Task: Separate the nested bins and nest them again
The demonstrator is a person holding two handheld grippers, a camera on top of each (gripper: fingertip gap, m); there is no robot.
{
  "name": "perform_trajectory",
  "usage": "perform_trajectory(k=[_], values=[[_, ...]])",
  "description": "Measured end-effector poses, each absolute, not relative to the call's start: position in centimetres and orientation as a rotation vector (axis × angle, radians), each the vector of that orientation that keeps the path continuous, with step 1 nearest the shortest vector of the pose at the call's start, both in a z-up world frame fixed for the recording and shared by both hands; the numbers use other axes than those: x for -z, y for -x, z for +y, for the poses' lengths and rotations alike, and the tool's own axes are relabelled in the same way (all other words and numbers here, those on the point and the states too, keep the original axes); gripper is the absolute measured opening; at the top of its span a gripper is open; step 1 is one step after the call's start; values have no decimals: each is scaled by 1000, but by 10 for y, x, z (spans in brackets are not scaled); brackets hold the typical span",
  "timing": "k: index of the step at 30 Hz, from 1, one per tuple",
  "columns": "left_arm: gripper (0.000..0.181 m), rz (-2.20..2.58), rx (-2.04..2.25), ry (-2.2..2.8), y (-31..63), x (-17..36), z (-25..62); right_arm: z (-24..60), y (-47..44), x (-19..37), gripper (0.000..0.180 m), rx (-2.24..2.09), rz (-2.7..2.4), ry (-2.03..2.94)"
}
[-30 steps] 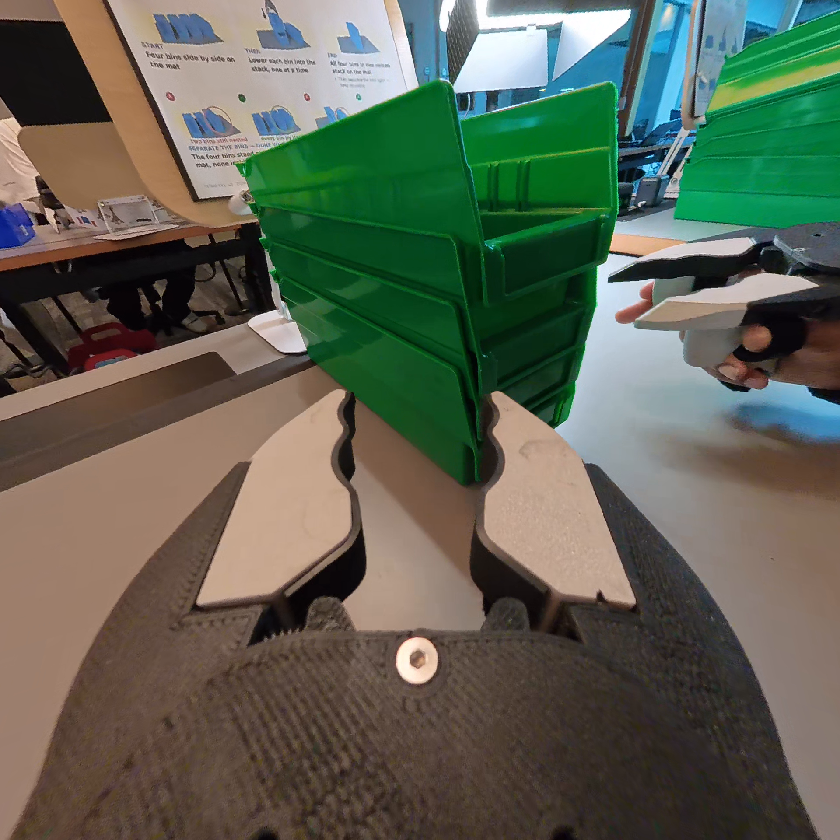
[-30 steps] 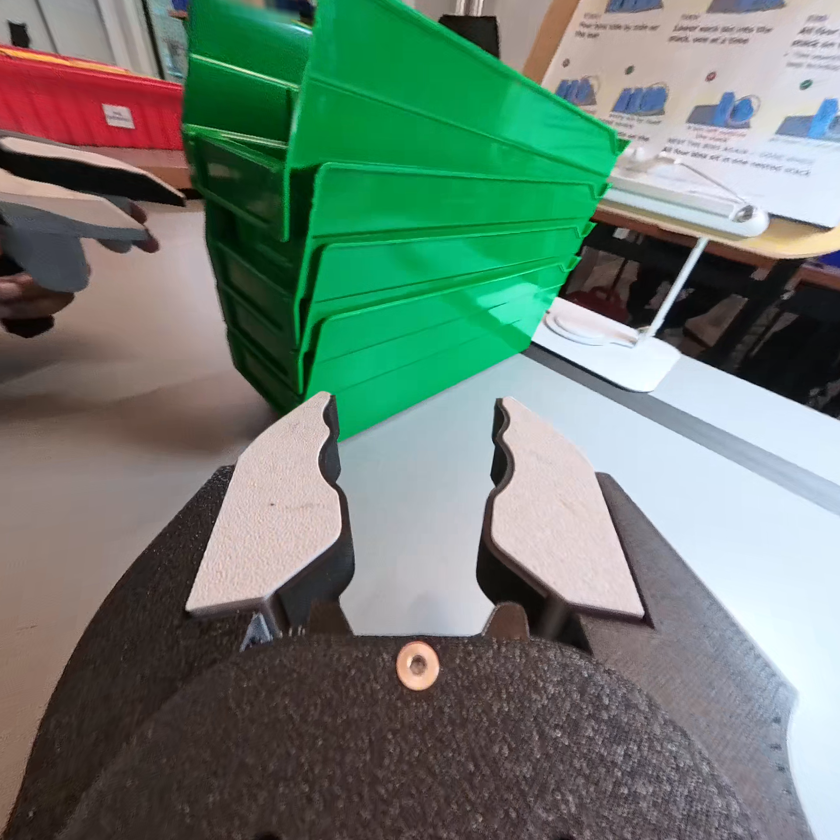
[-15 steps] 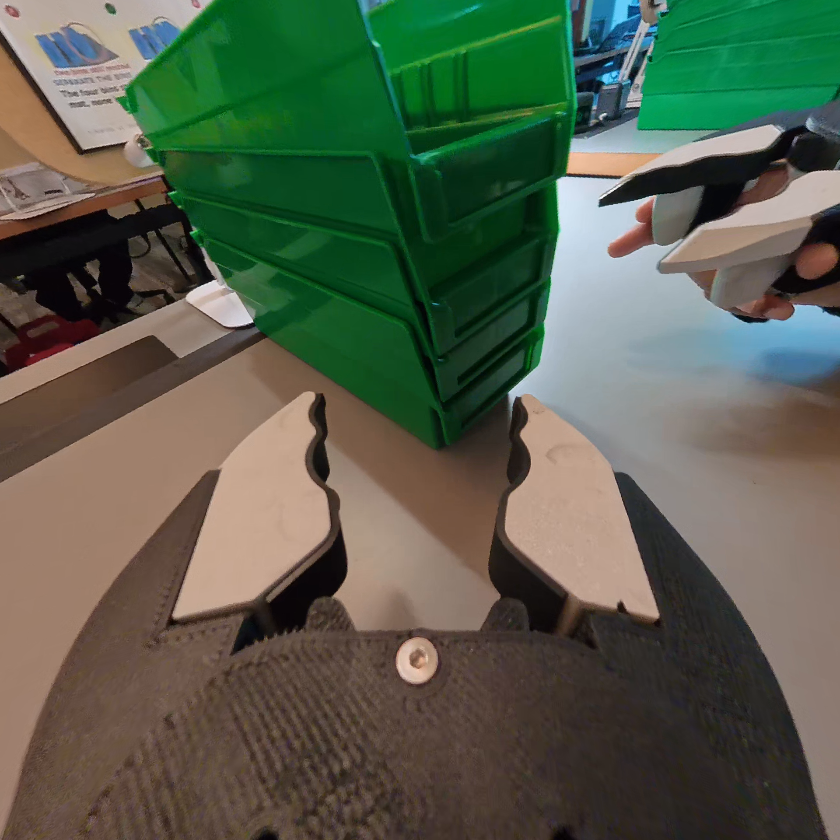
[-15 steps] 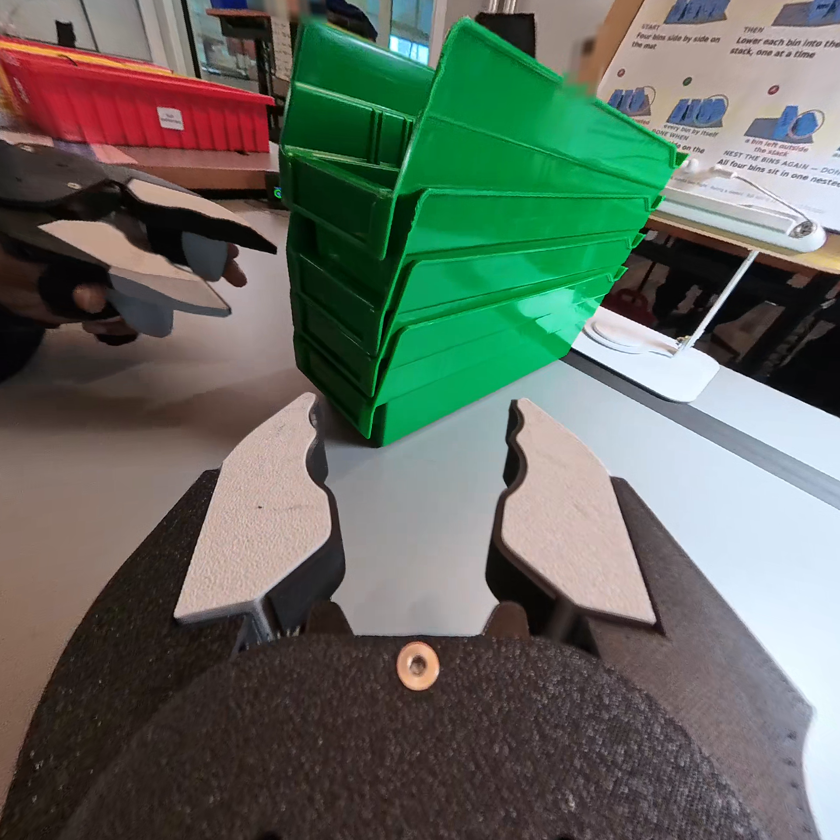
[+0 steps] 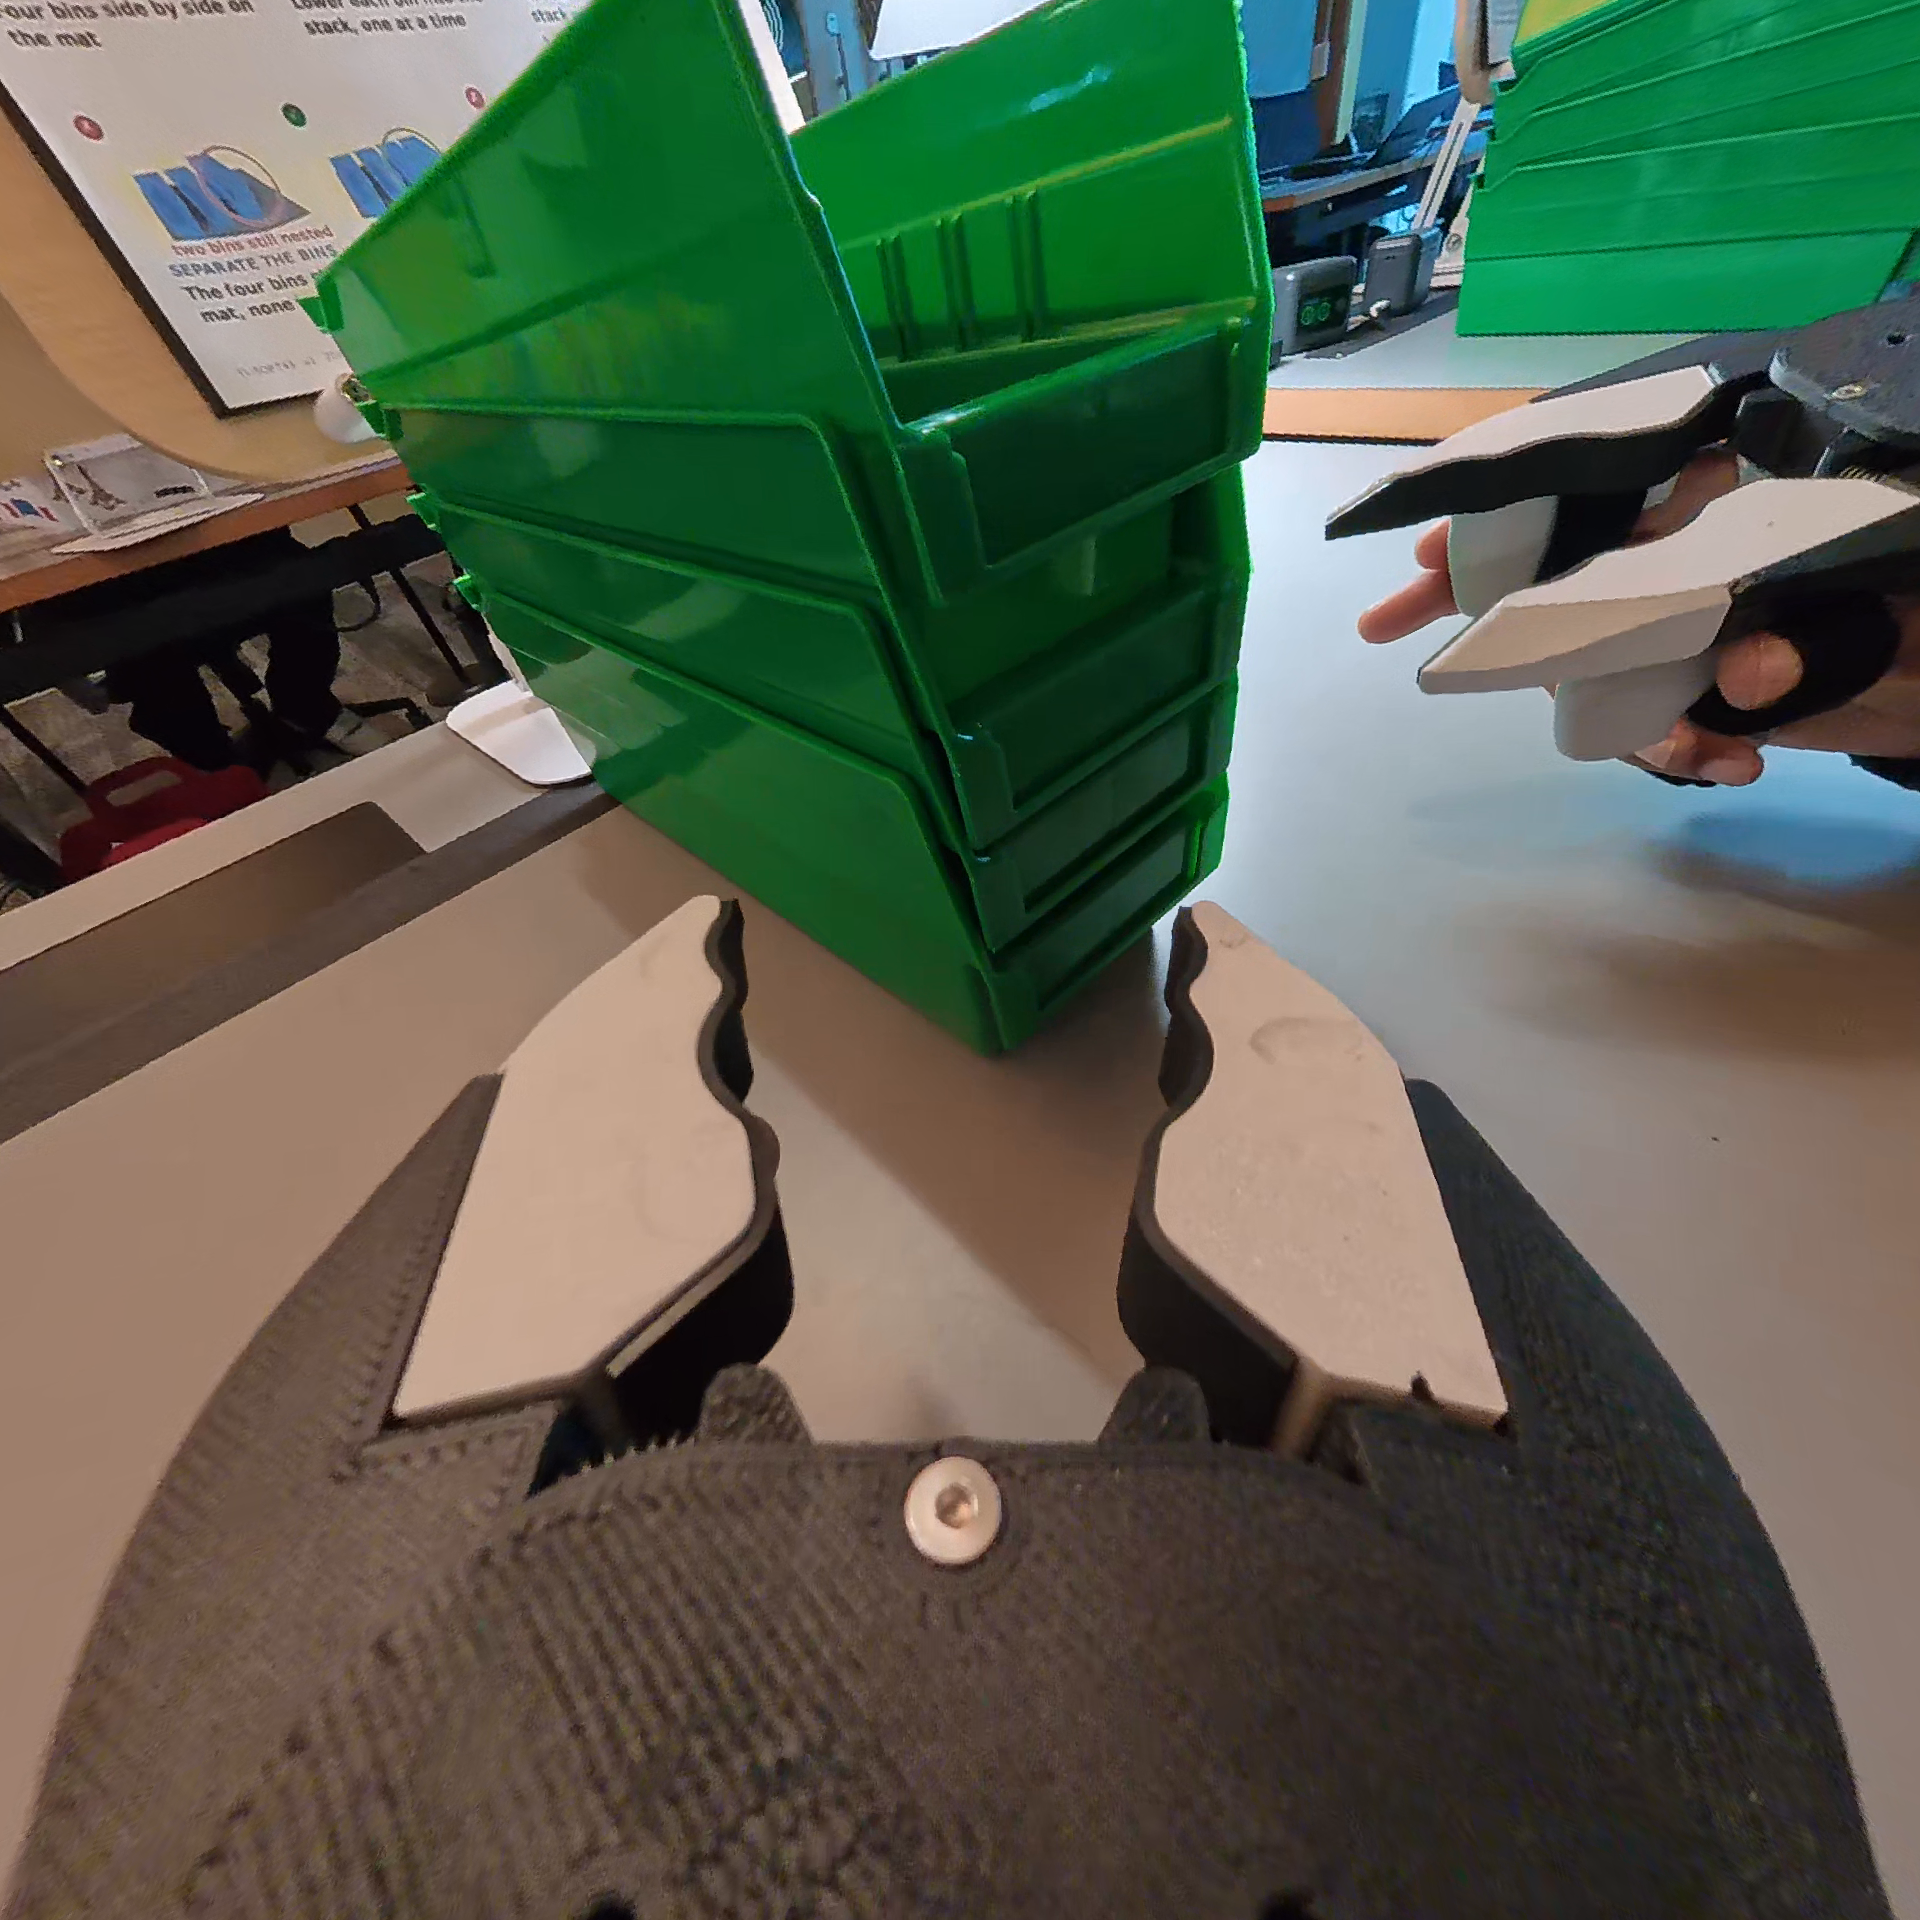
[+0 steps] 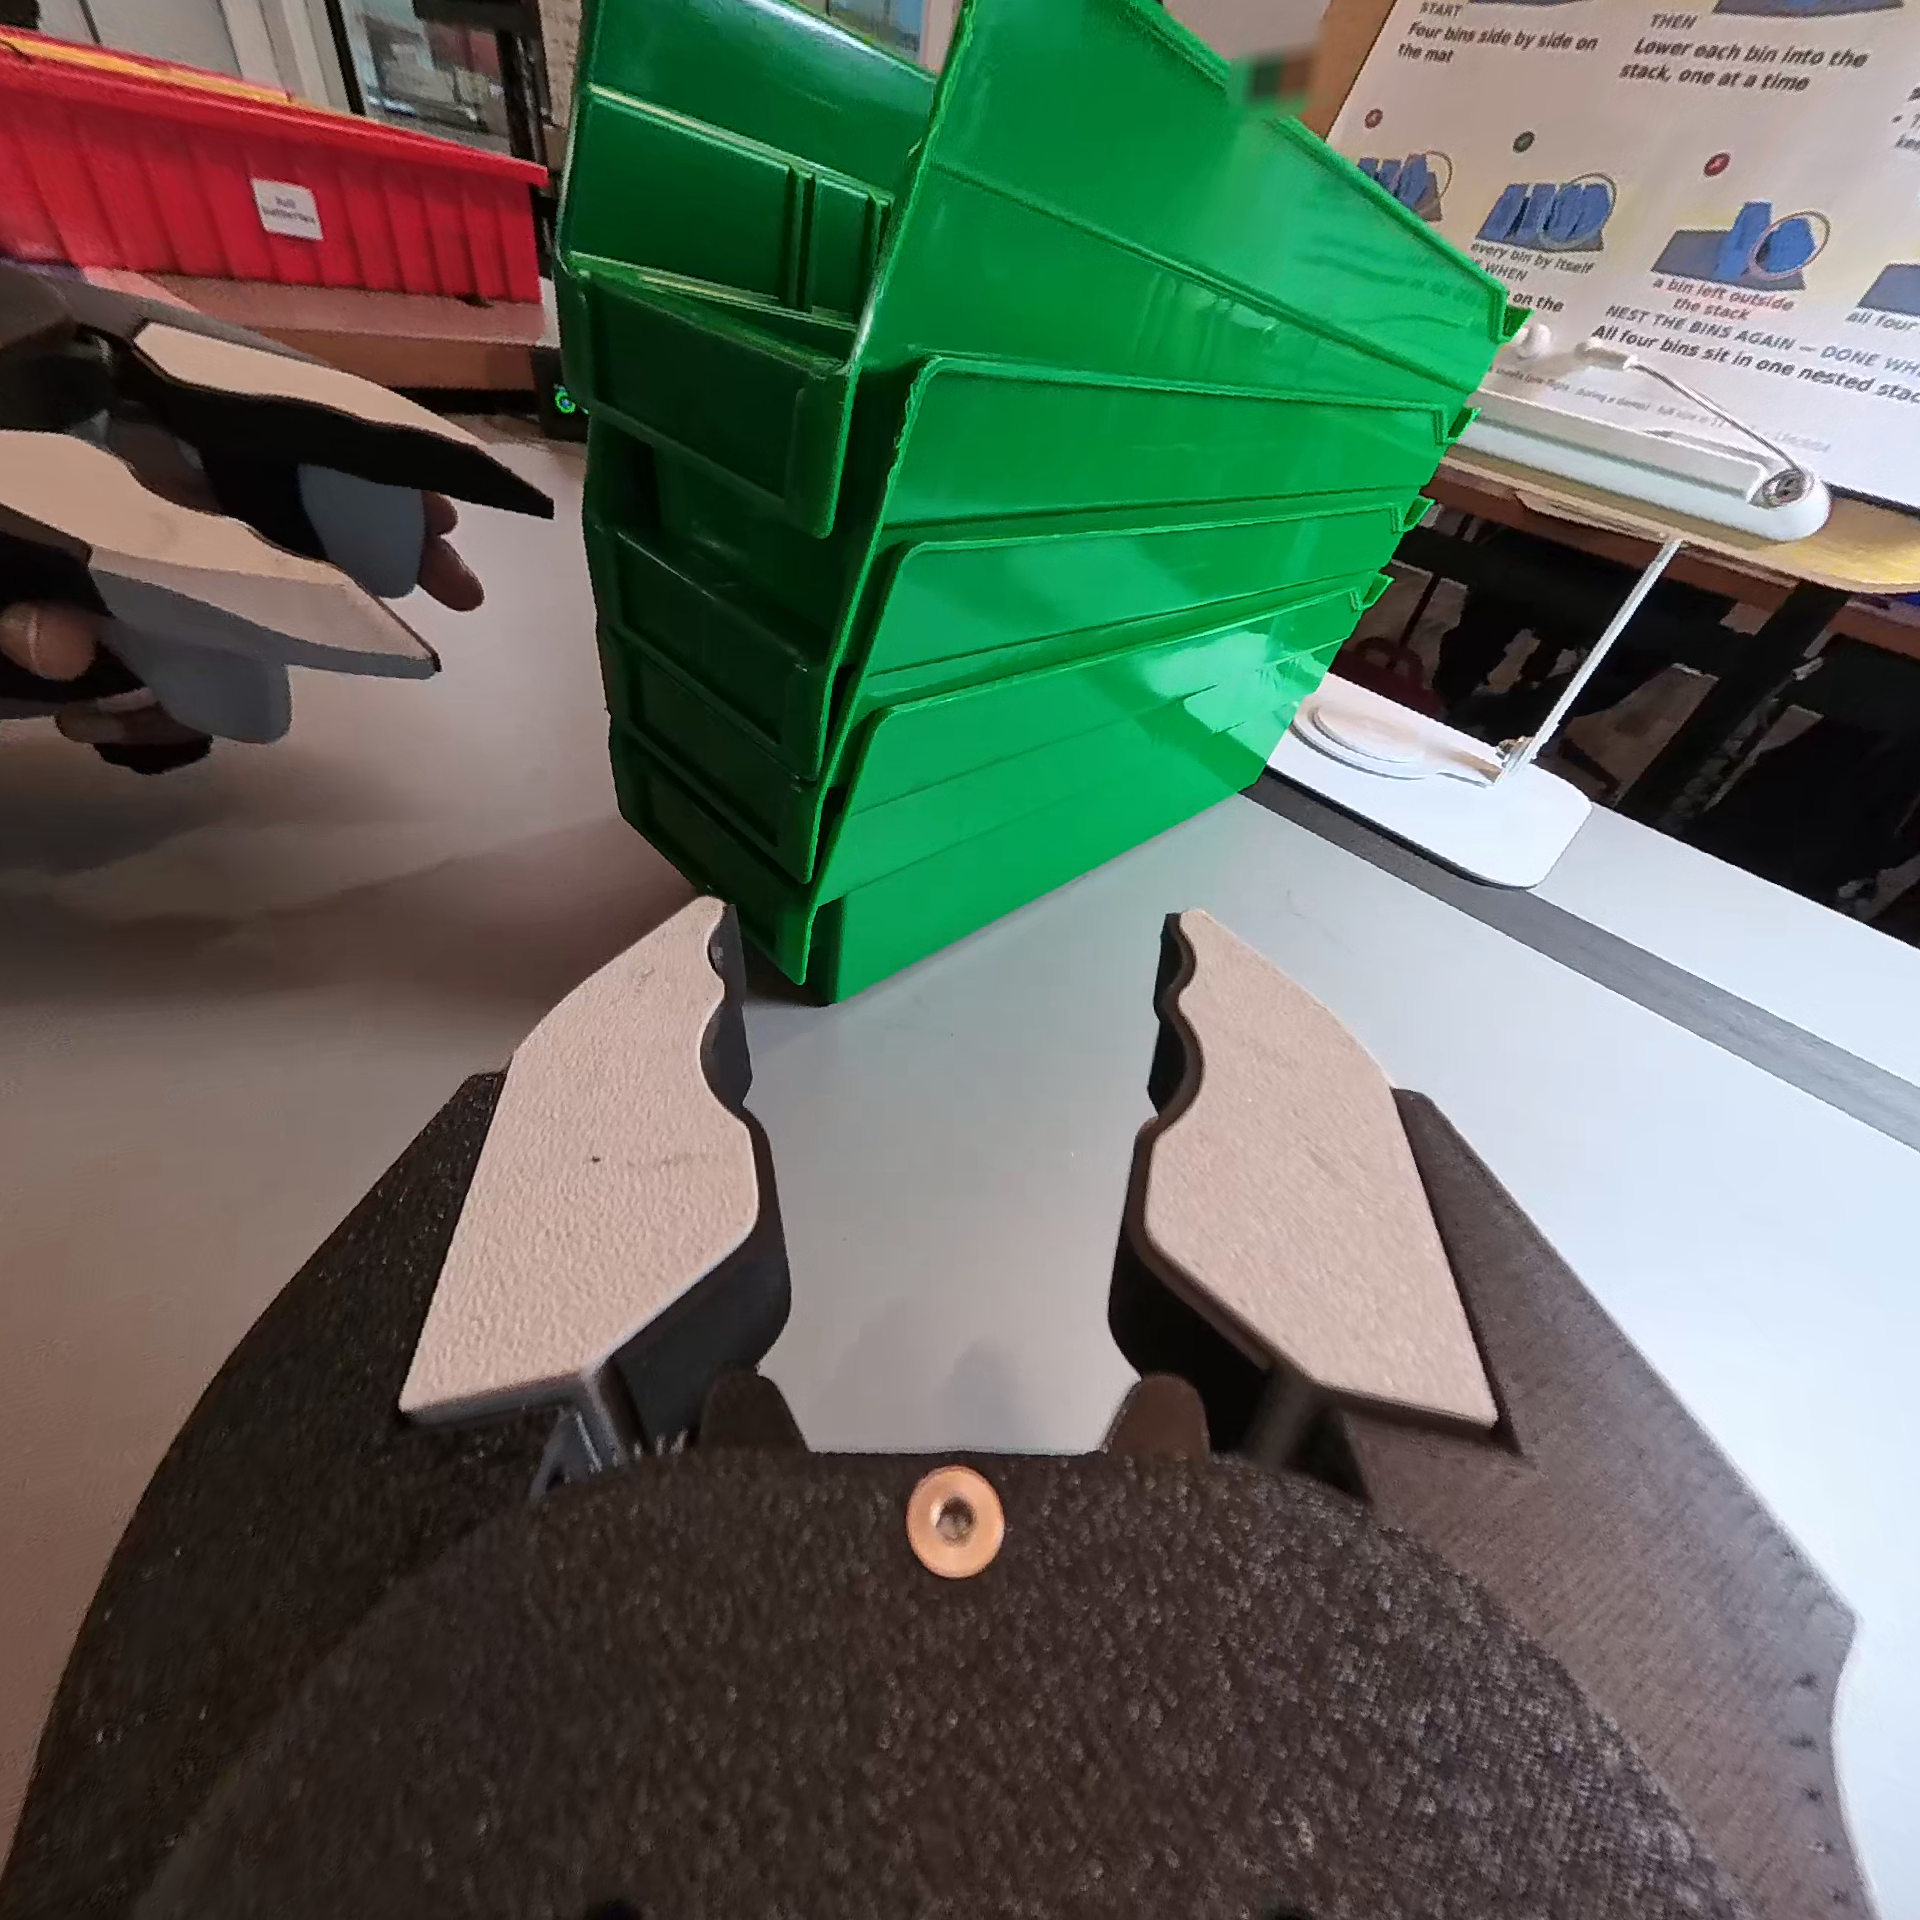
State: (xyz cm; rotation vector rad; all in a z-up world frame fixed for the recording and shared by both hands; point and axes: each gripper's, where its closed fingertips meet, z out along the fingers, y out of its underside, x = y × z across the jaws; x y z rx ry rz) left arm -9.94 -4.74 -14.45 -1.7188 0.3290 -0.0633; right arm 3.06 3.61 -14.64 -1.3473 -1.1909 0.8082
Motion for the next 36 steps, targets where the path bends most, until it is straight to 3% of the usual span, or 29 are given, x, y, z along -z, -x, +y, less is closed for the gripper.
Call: perform_trajectory(k=[21, 36], values=[[74, 327, 37, 1718, 103, 145, -47, 38, -31, 149, 71, -785, -1200, 1339], [58, 316, 1, 1660, 106, 131, -52, 35, -30, 150, 66, -774, -1222, 1307]])
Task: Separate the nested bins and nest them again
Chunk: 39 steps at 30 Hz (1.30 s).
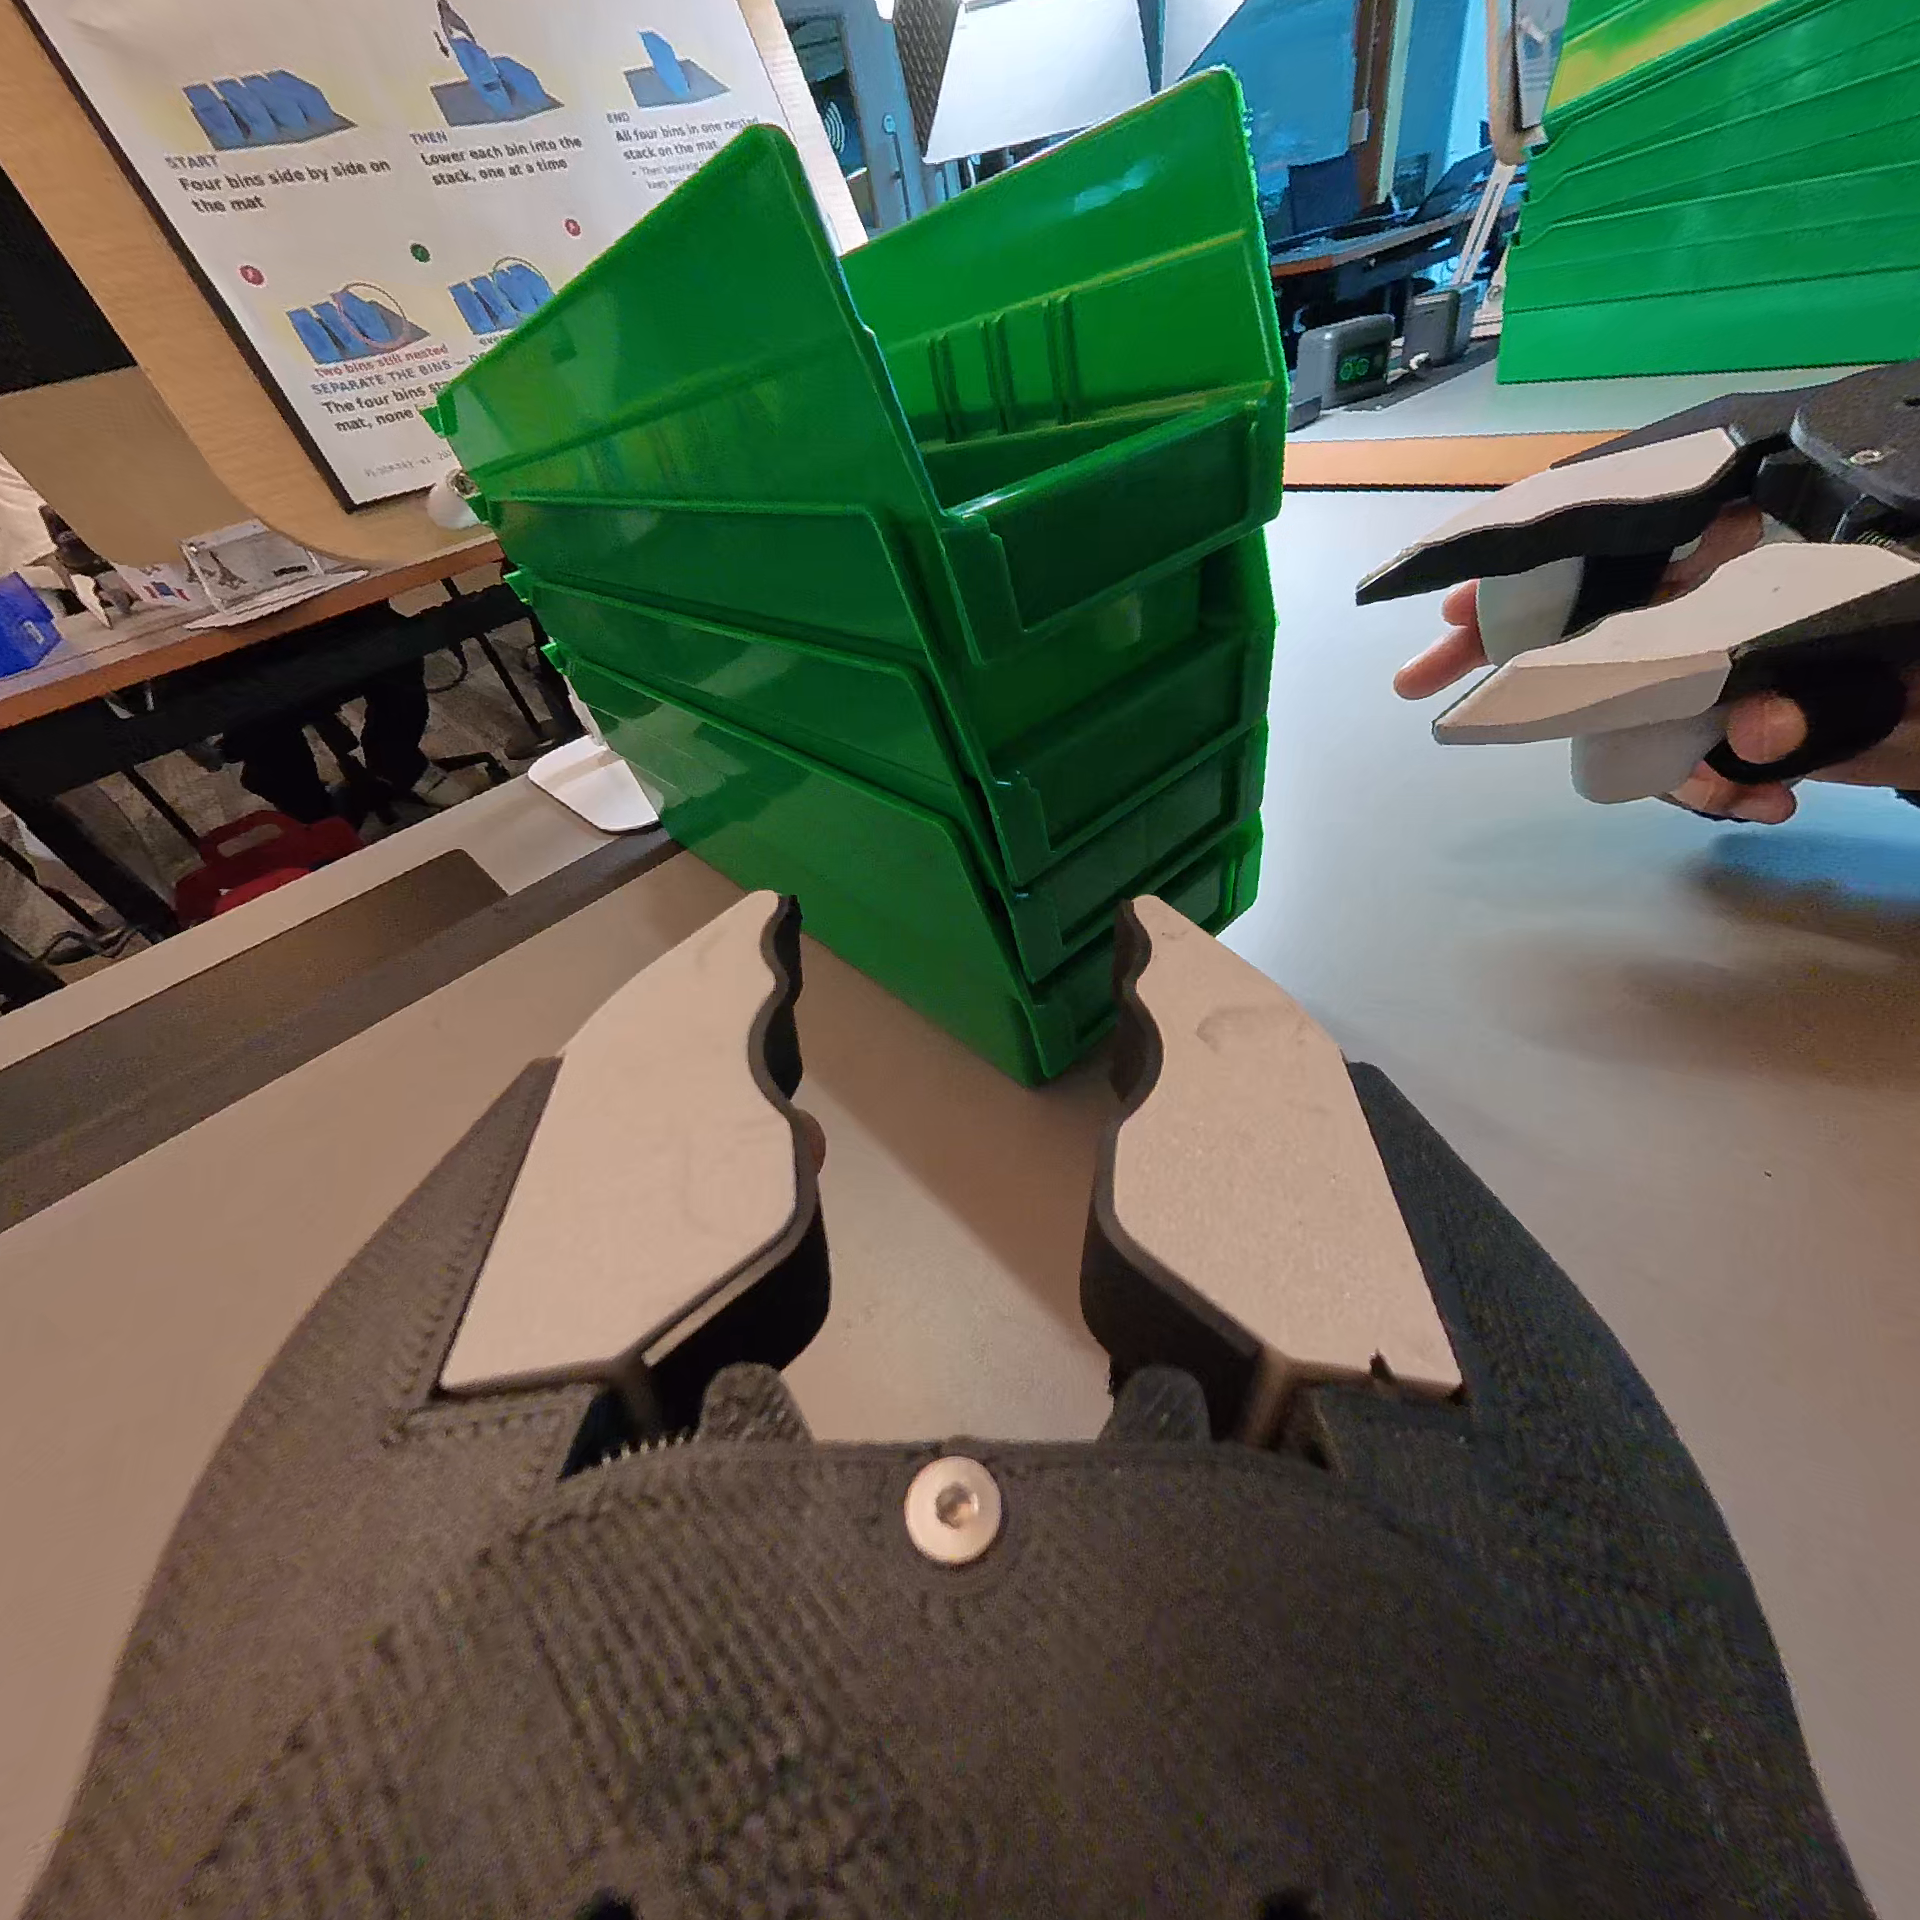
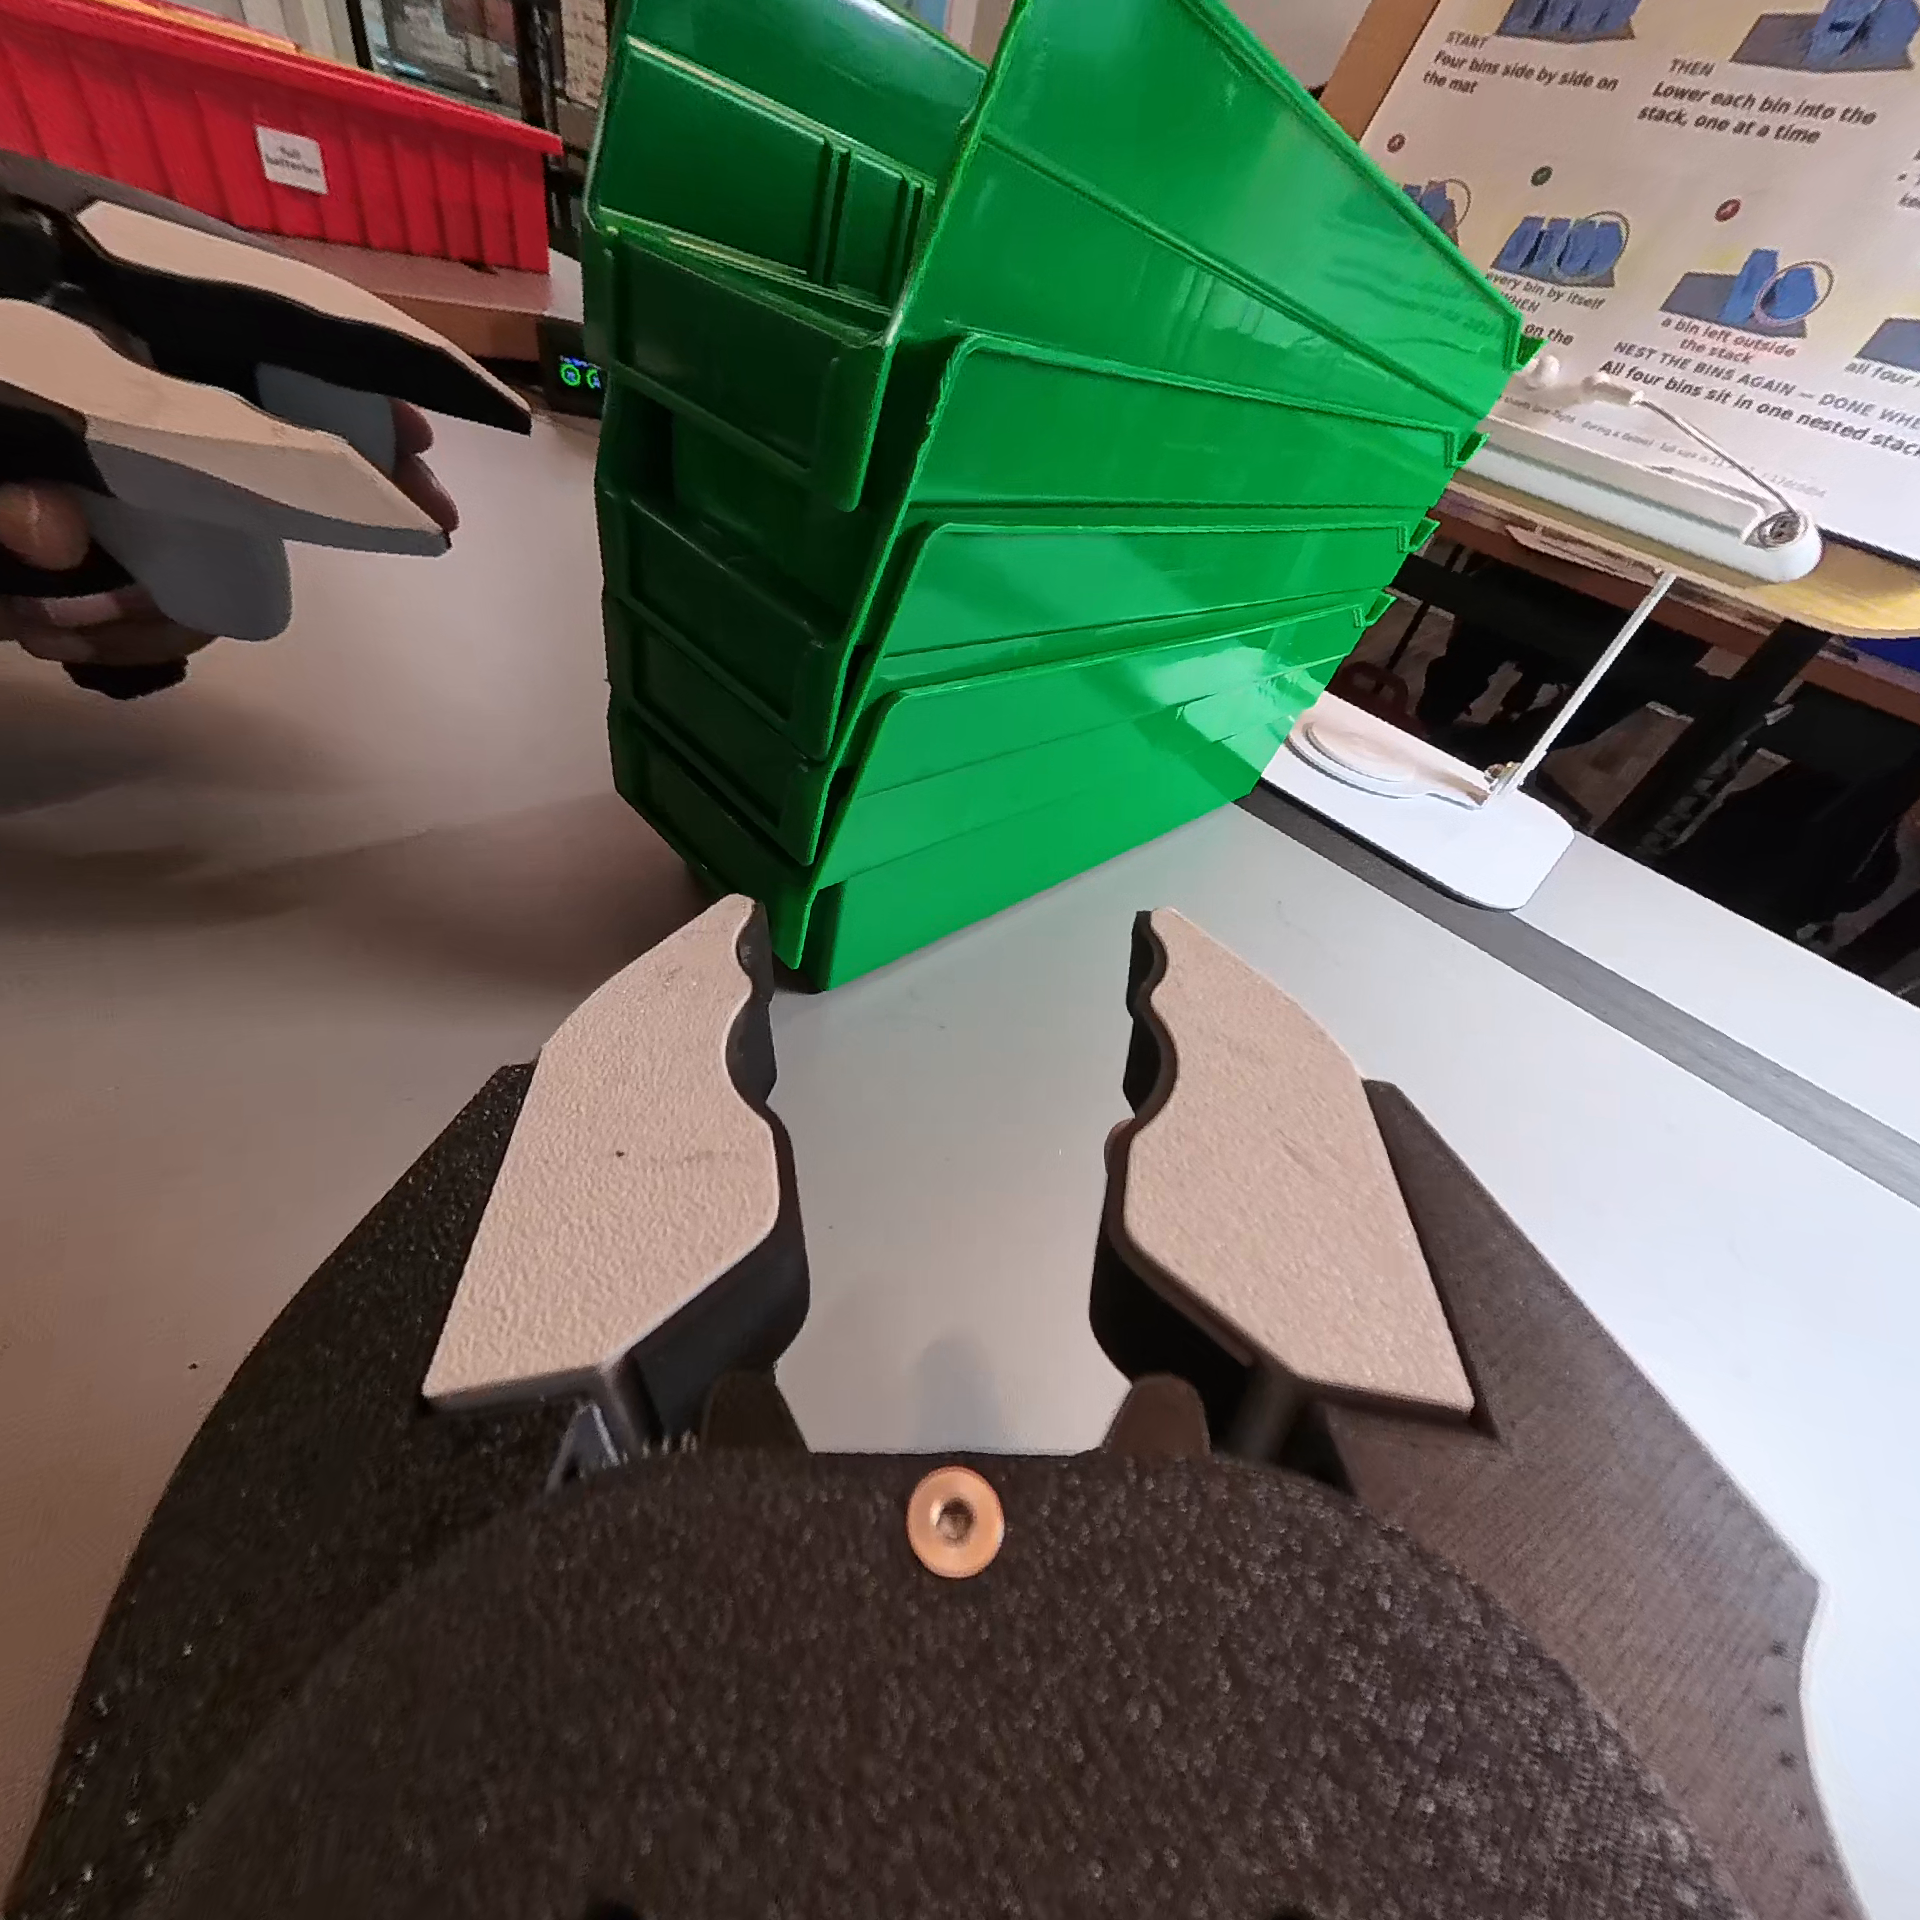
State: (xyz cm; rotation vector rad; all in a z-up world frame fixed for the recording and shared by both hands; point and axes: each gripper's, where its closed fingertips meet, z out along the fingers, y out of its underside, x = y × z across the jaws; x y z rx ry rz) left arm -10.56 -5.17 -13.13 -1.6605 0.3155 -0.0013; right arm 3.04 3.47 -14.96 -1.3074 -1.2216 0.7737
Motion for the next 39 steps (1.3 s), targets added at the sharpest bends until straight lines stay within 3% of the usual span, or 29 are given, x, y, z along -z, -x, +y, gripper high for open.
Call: perform_trajectory(k=[11, 16, 26, 35, 39], values=[[54, 327, 2, 1661, 103, 133, -51, 32, -29, 153, 59, -751, -1259, 1282], [40, 375, 13, 1667, 96, 135, -54, 29, -29, 154, 50, -760, -1280, 1278], [33, 457, 65, 1647, 64, 118, -58, 25, -28, 156, 45, -822, -1266, 1319], [48, 924, -357, 1813, 26, 67, -15, 28, -30, 153, 44, -899, -1217, 1358], [59, 1174, -574, 2001, 31, 82, 11, 24, -29, 152, 44, -902, -1237, 1344]])
